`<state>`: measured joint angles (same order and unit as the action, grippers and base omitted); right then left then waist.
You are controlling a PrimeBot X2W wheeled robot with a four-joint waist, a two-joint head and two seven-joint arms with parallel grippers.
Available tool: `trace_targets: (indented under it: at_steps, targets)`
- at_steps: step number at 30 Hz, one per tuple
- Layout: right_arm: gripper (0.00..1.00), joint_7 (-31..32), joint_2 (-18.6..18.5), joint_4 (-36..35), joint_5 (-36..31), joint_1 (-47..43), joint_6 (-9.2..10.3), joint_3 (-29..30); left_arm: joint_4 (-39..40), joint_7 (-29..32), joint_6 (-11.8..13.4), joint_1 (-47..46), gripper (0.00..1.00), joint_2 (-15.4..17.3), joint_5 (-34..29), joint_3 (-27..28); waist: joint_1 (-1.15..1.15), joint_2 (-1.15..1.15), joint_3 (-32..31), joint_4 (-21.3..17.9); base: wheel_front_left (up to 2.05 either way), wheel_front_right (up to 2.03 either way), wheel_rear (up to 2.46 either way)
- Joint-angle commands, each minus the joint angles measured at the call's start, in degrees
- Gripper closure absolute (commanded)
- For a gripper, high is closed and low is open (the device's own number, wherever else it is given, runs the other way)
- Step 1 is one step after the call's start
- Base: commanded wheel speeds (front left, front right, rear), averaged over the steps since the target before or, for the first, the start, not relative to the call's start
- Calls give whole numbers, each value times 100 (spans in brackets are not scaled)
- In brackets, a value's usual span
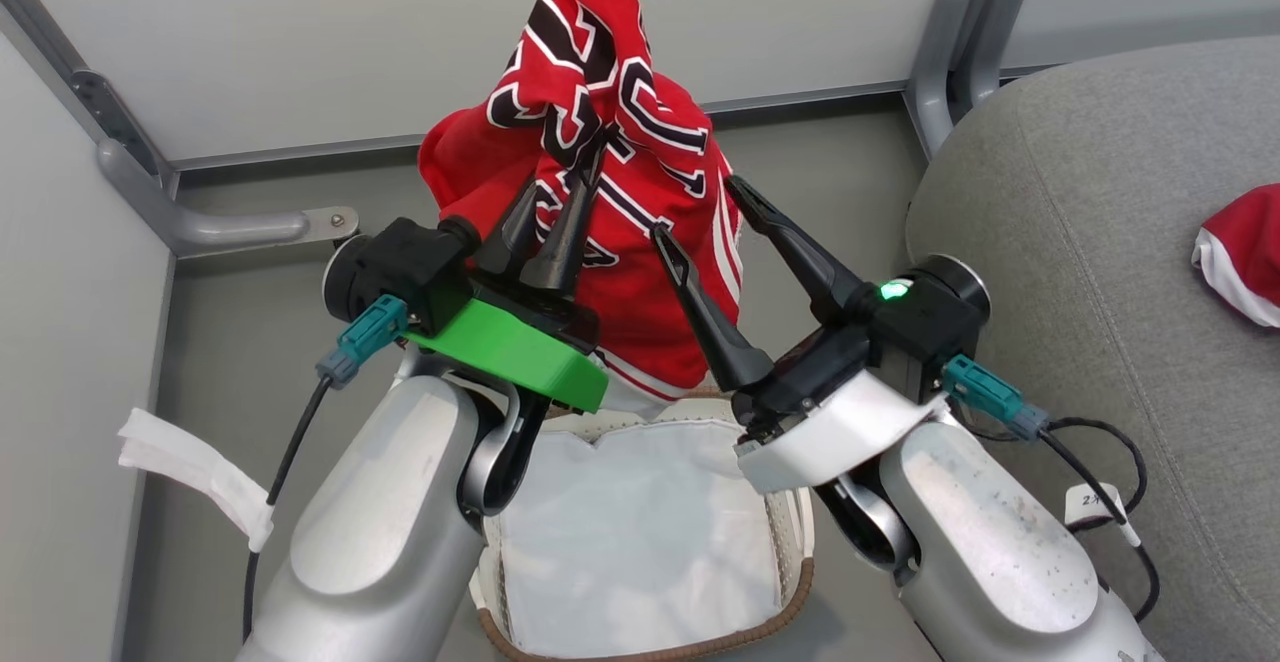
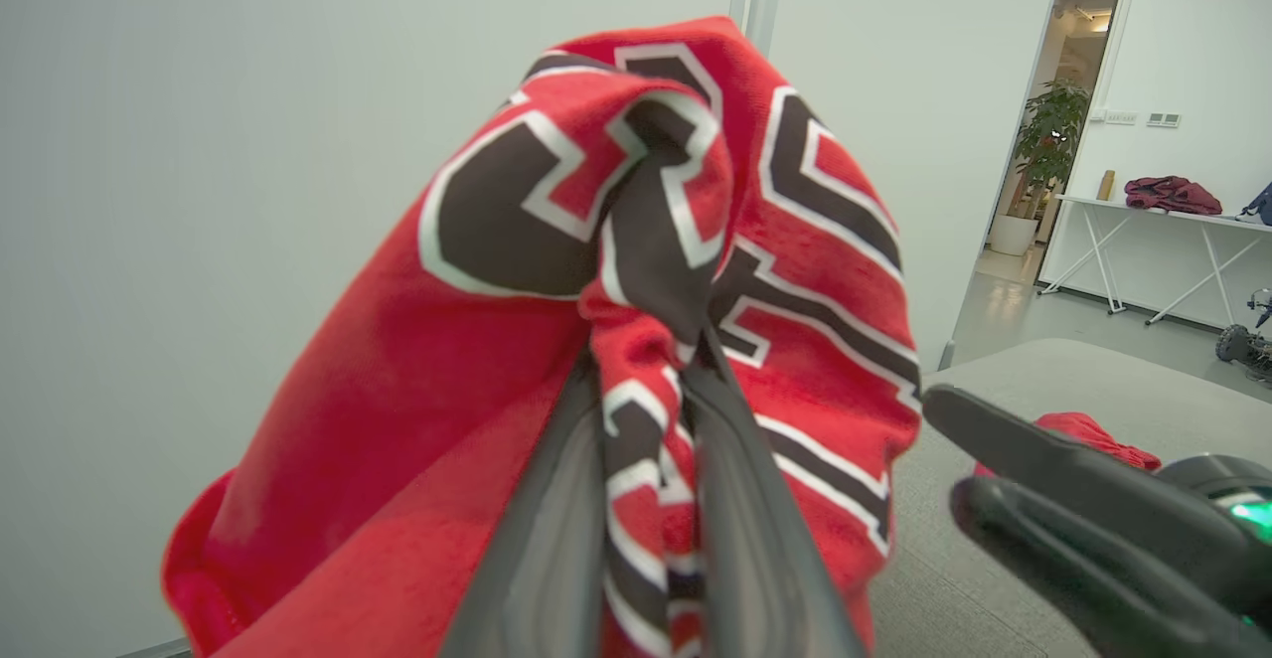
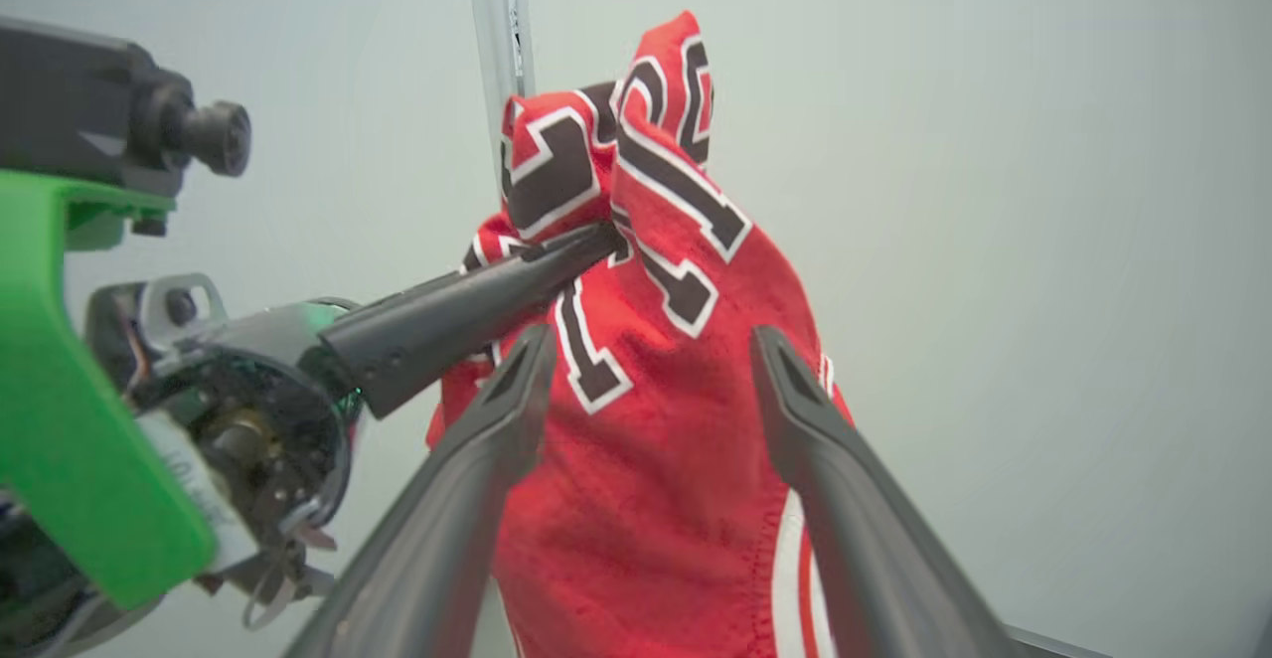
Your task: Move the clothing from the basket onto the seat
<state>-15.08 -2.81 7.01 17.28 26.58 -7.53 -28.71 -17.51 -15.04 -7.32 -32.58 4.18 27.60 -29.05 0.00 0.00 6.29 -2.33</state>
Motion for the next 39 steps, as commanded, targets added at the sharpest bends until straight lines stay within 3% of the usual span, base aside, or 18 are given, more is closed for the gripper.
trace_targets:
  at_steps: [1, 9, 28, 39]
  targets:
    - [0, -12, -24, -83, 11, 106, 8, -19, -15, -19, -19, 43, 100, -28, 2, 1, 0, 0, 12, 2, 0, 0, 0]
    - [0, -12, -25, -89, 39, 416, 8, 138, -14, -19, -20, 23, 100, -63, 26, -104, 0, 0, 67, 34, 0, 0, 0]
    - [0, -12, -20, 1529, 447, 806, 7, -530, 258, -19, -23, -47, 100, -89, 271, -695, 0, 0, 158, 130, 0, 0, 0]
    - [0, -12, -19, 1635, 89, 1119, 7, -583, 303, -10, -23, -81, 100, -24, 560, -965, 0, 0, 242, 236, 0, 0, 0]
